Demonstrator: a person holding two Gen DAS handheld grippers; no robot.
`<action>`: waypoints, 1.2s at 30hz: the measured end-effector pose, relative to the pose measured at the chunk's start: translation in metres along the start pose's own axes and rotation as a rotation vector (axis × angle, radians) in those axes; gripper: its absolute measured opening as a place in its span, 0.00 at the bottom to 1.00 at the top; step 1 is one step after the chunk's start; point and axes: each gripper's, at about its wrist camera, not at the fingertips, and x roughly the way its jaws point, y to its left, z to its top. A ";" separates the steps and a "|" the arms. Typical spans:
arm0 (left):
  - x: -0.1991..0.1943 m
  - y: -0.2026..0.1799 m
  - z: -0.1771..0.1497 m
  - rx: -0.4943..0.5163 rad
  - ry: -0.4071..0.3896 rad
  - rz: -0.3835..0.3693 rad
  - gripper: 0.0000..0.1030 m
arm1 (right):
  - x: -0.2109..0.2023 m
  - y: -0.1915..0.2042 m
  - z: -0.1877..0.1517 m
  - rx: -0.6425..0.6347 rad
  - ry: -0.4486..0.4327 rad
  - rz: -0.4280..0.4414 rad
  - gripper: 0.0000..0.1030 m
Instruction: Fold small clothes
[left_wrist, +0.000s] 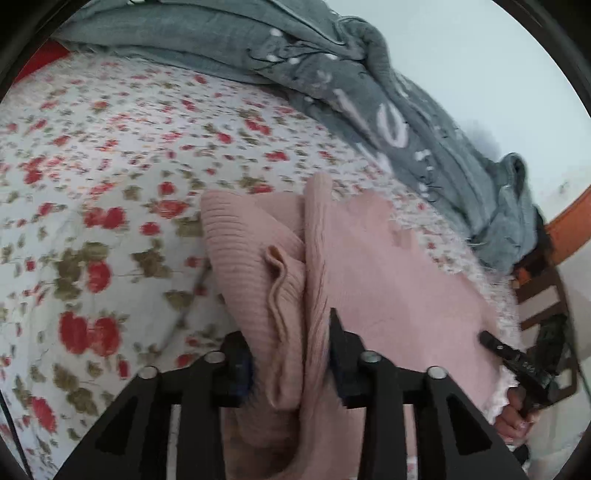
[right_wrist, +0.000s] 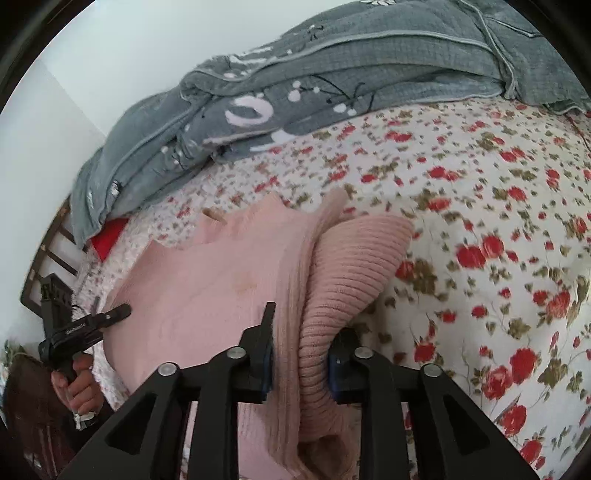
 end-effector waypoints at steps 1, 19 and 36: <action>-0.001 0.001 -0.001 0.009 -0.008 0.020 0.43 | 0.003 -0.002 0.000 -0.010 0.011 -0.027 0.32; 0.041 -0.065 0.066 0.180 -0.029 0.189 0.53 | 0.058 0.031 0.052 -0.206 0.023 -0.241 0.26; 0.052 -0.019 0.066 0.058 -0.038 0.181 0.12 | 0.075 0.014 0.060 -0.227 0.010 -0.252 0.04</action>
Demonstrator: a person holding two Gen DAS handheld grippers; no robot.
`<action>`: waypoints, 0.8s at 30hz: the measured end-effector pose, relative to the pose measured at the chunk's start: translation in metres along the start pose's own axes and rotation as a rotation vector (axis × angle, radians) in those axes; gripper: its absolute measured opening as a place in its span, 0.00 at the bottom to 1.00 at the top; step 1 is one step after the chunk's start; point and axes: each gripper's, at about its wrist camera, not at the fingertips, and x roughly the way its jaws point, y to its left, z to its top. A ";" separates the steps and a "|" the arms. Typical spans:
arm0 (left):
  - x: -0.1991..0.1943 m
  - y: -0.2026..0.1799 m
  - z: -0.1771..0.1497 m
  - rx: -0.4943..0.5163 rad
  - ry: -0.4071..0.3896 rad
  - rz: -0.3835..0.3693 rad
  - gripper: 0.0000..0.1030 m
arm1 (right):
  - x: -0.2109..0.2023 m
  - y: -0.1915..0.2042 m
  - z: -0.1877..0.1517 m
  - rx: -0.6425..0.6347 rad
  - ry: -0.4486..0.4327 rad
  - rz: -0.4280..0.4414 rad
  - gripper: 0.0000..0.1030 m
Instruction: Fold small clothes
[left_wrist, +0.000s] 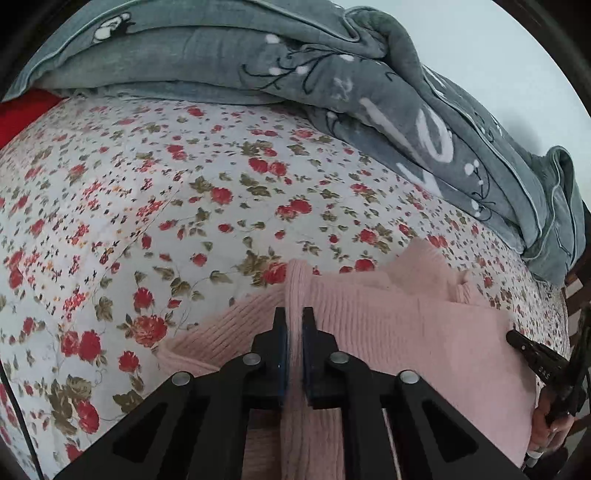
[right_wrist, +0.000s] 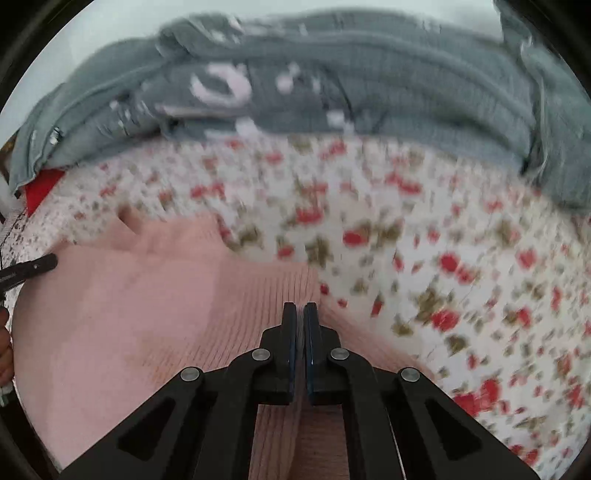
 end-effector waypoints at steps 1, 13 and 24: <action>-0.002 0.000 0.000 0.003 0.000 -0.004 0.14 | -0.003 0.000 0.001 -0.011 -0.002 -0.008 0.05; -0.041 -0.062 -0.001 0.292 -0.117 -0.018 0.52 | -0.040 0.046 0.019 -0.090 -0.083 0.014 0.31; 0.008 -0.051 -0.020 0.304 -0.074 0.082 0.53 | 0.013 0.031 0.006 -0.031 -0.009 -0.017 0.27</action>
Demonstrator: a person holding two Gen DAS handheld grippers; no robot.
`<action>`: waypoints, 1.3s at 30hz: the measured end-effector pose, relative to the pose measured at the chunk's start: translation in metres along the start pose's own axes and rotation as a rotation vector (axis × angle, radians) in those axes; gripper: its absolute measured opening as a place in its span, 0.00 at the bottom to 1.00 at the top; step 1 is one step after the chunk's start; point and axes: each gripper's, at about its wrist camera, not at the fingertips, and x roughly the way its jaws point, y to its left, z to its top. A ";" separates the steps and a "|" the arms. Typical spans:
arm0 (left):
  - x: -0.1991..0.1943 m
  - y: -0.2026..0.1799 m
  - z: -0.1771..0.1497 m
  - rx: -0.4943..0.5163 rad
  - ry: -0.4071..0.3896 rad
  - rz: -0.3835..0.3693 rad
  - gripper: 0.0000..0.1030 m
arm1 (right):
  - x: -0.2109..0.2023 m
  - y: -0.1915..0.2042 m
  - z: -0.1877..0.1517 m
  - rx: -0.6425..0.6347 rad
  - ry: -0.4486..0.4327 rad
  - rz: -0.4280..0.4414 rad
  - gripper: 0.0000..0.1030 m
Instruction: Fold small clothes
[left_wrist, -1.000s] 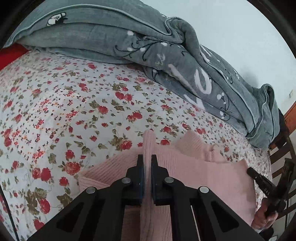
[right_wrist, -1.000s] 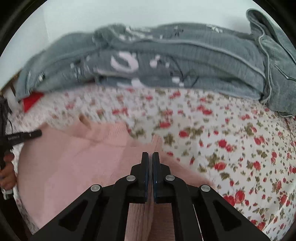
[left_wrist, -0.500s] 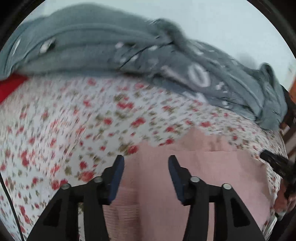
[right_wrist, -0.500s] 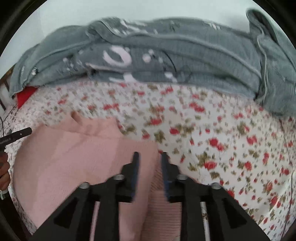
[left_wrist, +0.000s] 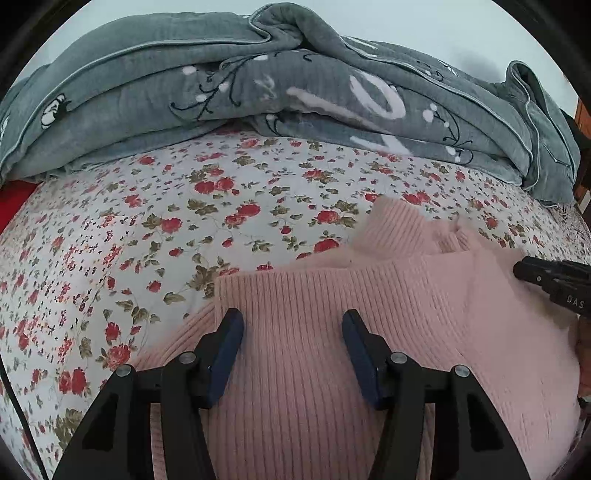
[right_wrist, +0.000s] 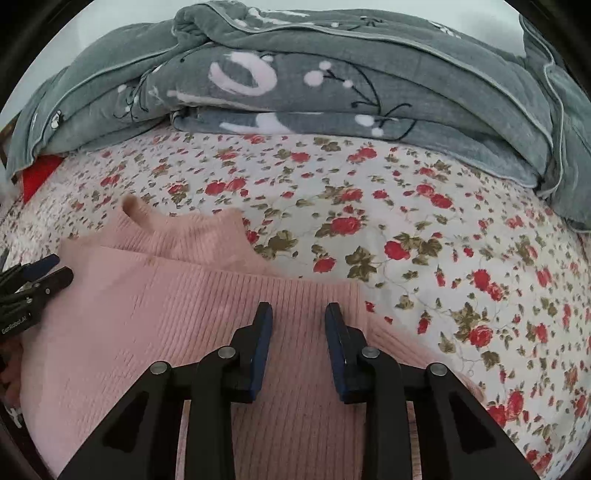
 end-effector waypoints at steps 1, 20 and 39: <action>-0.004 0.001 0.000 -0.010 -0.005 -0.006 0.53 | -0.002 0.001 0.001 0.002 -0.002 0.005 0.27; -0.089 0.084 -0.115 -0.357 0.009 -0.288 0.62 | -0.102 0.107 -0.098 -0.042 -0.258 0.098 0.45; -0.058 0.063 -0.105 -0.407 -0.034 -0.344 0.61 | -0.074 0.113 -0.111 -0.002 -0.254 0.012 0.47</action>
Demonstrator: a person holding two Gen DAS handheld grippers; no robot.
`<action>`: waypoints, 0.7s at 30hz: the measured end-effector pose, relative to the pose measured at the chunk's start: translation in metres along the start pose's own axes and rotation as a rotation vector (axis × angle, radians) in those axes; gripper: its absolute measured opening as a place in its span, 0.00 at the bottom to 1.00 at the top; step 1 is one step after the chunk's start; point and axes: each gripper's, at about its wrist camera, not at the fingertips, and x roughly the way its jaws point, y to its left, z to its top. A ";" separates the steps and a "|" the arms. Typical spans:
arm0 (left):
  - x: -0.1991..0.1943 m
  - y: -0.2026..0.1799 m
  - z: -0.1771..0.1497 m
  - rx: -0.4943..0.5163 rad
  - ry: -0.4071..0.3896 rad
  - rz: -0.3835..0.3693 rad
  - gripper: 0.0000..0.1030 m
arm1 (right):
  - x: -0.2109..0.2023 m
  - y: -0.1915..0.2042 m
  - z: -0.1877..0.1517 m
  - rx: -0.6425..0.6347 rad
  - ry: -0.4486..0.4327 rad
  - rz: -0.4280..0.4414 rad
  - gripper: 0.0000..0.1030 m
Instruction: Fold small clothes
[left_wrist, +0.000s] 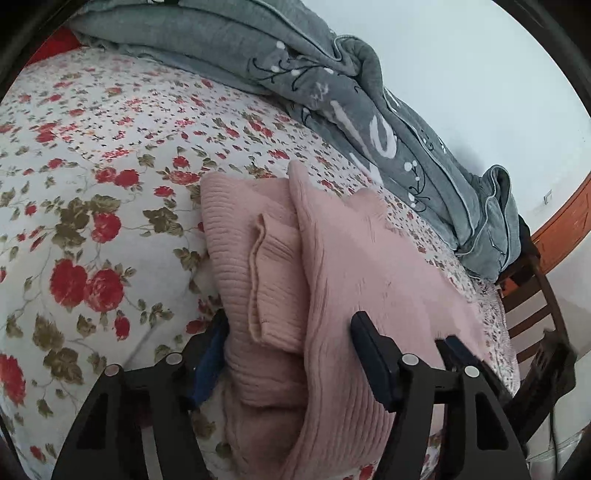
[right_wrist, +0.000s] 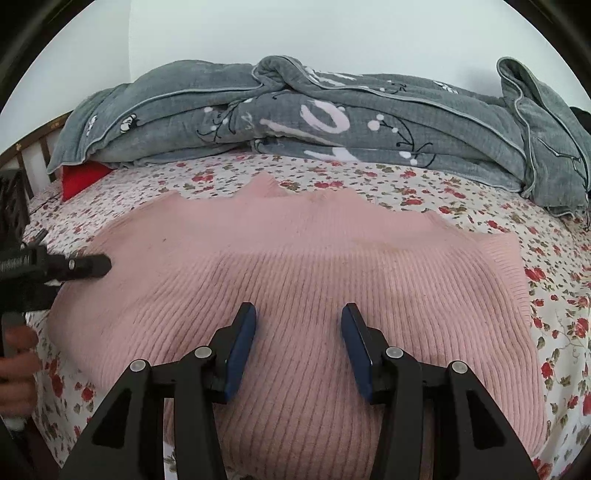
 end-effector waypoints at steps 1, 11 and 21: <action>-0.001 0.000 -0.001 -0.002 -0.002 0.001 0.61 | 0.004 0.001 0.004 0.004 0.013 -0.004 0.47; -0.005 0.007 0.002 -0.042 0.027 -0.030 0.58 | 0.007 0.012 0.007 -0.009 0.055 -0.075 0.53; -0.002 0.003 0.003 -0.016 0.042 -0.017 0.58 | -0.053 0.019 -0.041 -0.058 0.025 -0.087 0.53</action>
